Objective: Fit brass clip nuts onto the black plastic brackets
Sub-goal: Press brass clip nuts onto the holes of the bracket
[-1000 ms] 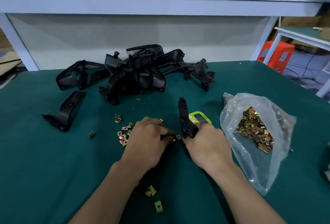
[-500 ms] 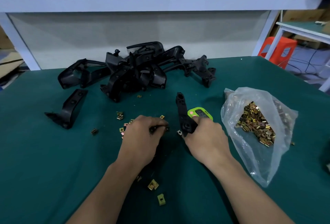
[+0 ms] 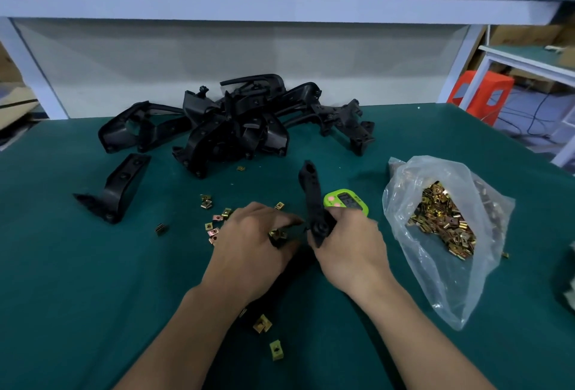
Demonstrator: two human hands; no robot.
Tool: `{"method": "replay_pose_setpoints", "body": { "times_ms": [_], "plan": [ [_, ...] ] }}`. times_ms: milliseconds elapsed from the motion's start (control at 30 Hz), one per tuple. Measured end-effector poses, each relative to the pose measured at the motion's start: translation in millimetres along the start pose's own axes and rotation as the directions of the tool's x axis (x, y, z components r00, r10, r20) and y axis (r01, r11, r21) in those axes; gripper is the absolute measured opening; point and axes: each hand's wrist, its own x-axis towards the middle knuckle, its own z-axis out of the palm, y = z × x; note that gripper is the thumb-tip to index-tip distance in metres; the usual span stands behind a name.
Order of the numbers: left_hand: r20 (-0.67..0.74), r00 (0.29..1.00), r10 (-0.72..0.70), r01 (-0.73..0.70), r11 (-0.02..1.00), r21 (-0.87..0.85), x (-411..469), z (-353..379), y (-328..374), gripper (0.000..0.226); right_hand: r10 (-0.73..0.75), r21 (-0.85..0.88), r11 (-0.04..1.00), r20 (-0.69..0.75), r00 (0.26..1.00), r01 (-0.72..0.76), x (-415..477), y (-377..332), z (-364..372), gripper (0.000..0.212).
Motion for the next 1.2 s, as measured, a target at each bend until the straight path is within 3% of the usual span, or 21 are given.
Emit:
{"method": "replay_pose_setpoints", "body": {
  "times_ms": [100, 200, 300, 400, 467, 500, 567, 667, 767, 967, 1200],
  "plan": [
    [0.051, 0.994, -0.1, 0.106, 0.988, -0.113, -1, -1, 0, 0.041, 0.033, 0.253, 0.966, 0.067, 0.997, -0.049, 1, -4, -3, 0.021],
    [0.069, 0.984, -0.166, 0.176, 0.965, -0.195, 0, -1, -1, 0.03, 0.025, 0.333, 0.94, 0.127, 0.992, -0.067, -1, -7, -1, 0.021],
    [0.065, 0.986, -0.154, 0.167, 0.94, -0.297, 0, -4, 3, 0.026, 0.05, 0.392, 0.916, 0.1, 0.994, -0.085, 0, -9, 1, 0.017],
    [0.057, 0.976, -0.209, 0.216, 0.915, -0.341, 2, -5, 7, 0.025, 0.052, 0.28, 0.958, 0.027, 0.998, -0.057, 2, -6, -2, 0.02],
    [0.027, 0.968, -0.25, 0.241, 0.889, -0.388, 5, -5, 7, 0.023, -0.038, -0.015, 0.999, -0.078, 0.996, 0.036, 2, 0, -5, 0.022],
    [0.03, 0.954, -0.297, 0.278, 0.847, -0.452, 6, -5, 6, 0.021, -0.097, -0.157, 0.984, -0.116, 0.988, 0.078, 2, 2, -7, 0.019],
    [0.096, 0.895, -0.436, 0.391, 0.662, -0.64, 8, -8, 8, 0.022, -0.13, -0.299, 0.95, -0.123, 0.984, 0.088, 1, 2, -7, 0.023],
    [0.233, 0.803, -0.548, 0.469, 0.341, -0.815, 10, -11, 8, 0.022, -0.117, -0.339, 0.937, -0.096, 0.989, 0.078, 0, 2, -3, 0.027],
    [0.329, 0.78, -0.532, 0.492, 0.197, -0.848, 10, -17, 3, 0.019, -0.087, -0.289, 0.956, -0.101, 0.991, 0.055, 1, 5, -2, 0.028],
    [0.363, 0.803, -0.473, 0.471, 0.128, -0.873, 7, -25, -5, 0.019, -0.119, -0.135, 0.983, 0.017, 0.993, 0.12, 3, 8, 1, 0.071],
    [0.322, 0.799, -0.508, 0.453, 0.157, -0.878, 8, -24, -9, 0.019, -0.2, -0.01, 0.98, -0.031, 0.979, 0.199, 4, 9, 1, 0.041]
  ]
}}
